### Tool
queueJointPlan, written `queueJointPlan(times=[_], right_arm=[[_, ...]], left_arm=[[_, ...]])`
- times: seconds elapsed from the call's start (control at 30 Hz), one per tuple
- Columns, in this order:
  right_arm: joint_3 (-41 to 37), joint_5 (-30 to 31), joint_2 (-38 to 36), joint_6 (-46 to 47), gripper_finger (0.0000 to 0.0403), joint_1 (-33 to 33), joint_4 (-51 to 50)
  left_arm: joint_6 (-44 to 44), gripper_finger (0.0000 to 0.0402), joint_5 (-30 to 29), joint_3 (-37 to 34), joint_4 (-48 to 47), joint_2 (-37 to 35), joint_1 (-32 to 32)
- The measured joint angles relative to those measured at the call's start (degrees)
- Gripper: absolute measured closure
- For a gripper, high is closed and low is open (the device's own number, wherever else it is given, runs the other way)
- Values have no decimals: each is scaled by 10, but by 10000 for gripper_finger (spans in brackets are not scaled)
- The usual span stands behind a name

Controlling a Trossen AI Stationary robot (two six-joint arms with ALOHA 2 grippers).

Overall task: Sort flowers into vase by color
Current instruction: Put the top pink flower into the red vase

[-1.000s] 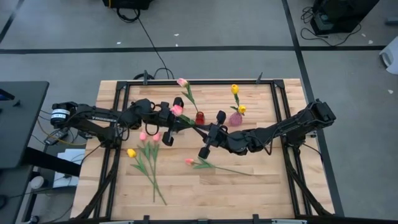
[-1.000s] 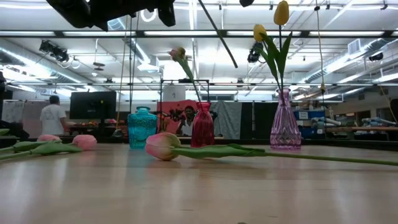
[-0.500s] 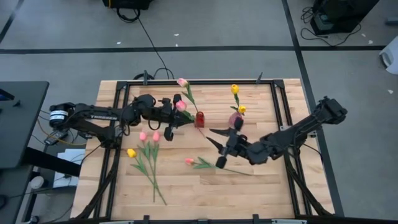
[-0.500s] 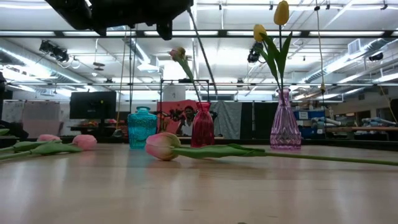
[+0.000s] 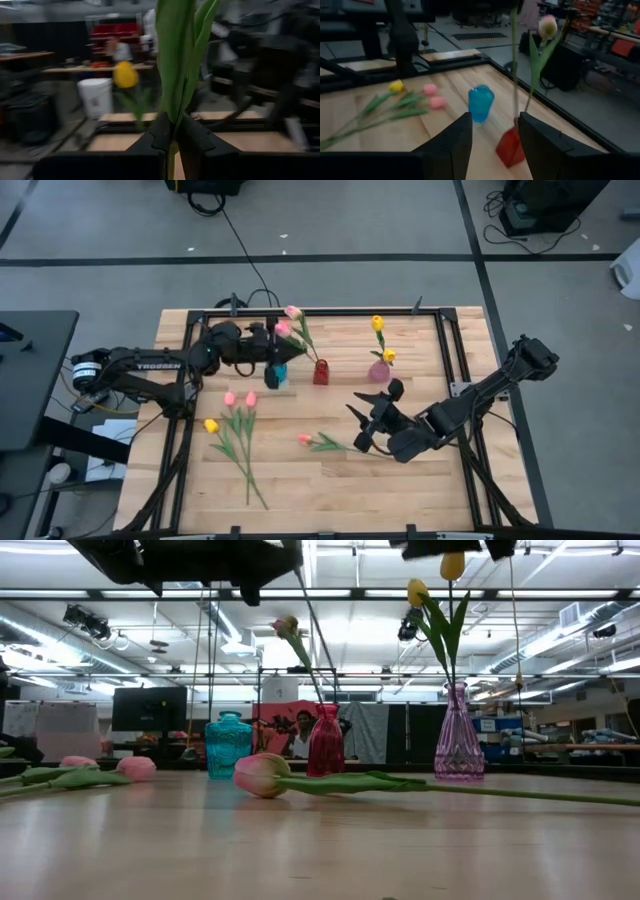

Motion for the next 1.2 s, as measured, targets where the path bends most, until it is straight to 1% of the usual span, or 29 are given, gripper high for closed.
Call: queueJointPlan(times=[0.17, 0.3, 0.6, 0.73, 1.03, 1.2], right_arm=[[-39, 19, 0, 35, 233, 0, 4], [-54, 26, 0, 47, 233, 0, 4], [-57, 38, 0, 47, 233, 0, 5], [-57, 38, 0, 45, 233, 0, 10], [-57, 37, 0, 45, 233, 0, 13], [-57, 36, 0, 45, 233, 0, 14]], left_arm=[[45, 372, -70, 14, -37, 0, 10], [56, 372, -87, 14, -29, 0, 11], [42, 372, -93, 14, -59, 3, 10], [28, 372, -81, 14, -61, 3, 10], [22, 372, -73, 14, -58, 3, 9], [22, 372, -72, 14, -29, 3, 9]])
